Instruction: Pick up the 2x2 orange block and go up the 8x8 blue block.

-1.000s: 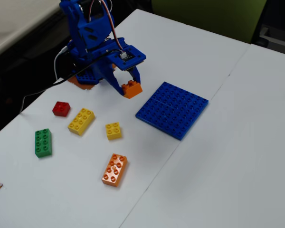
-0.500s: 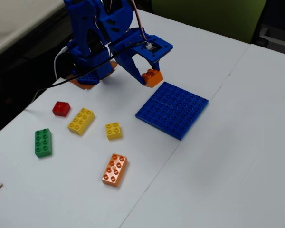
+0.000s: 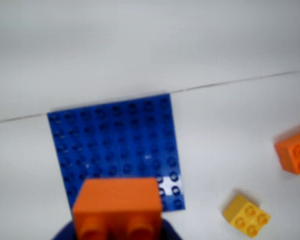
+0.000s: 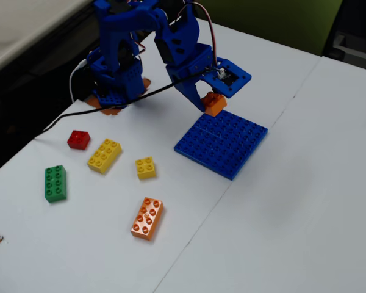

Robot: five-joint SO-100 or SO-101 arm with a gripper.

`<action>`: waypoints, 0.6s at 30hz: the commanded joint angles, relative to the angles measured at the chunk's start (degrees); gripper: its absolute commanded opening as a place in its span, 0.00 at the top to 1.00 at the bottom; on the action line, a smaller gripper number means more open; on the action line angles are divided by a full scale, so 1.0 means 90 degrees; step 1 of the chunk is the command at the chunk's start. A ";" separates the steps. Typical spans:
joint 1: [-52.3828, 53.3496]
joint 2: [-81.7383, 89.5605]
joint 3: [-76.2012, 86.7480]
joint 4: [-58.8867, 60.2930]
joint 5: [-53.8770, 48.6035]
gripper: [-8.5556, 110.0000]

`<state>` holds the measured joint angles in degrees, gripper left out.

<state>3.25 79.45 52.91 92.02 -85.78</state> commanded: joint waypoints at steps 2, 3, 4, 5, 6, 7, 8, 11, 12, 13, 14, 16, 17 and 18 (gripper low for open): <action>-0.0195 -0.0117 -0.0332 0.0205 -0.0107 0.93; -0.0225 -0.0176 -0.0332 0.0244 -0.0107 0.93; -0.0254 -0.0225 -0.0332 0.0283 -0.0127 0.93; -0.0273 -0.0264 -0.0332 0.0303 -0.0166 0.93; -0.0293 -0.0303 -0.0332 0.0312 -0.0176 0.93; -0.0313 -0.0332 -0.0332 0.0322 -0.0205 0.93; -0.0332 -0.0371 -0.0332 0.0332 -0.0225 0.93; -0.0381 -0.0498 -0.0342 0.0283 -0.0234 0.93; -0.0381 -0.0586 -0.0381 0.0273 -0.0264 0.93; -0.0381 -0.0664 -0.0430 0.0283 -0.0283 0.93; -0.0381 -0.0732 -0.0459 0.0293 -0.0293 0.93; -0.0391 -0.0820 -0.0459 0.0254 -0.0313 0.93; -0.0391 -0.0859 -0.0488 0.0215 -0.0313 0.93; -0.0391 -0.0898 -0.0508 0.0176 -0.0313 0.93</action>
<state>0.44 71.10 51.33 94.75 -88.15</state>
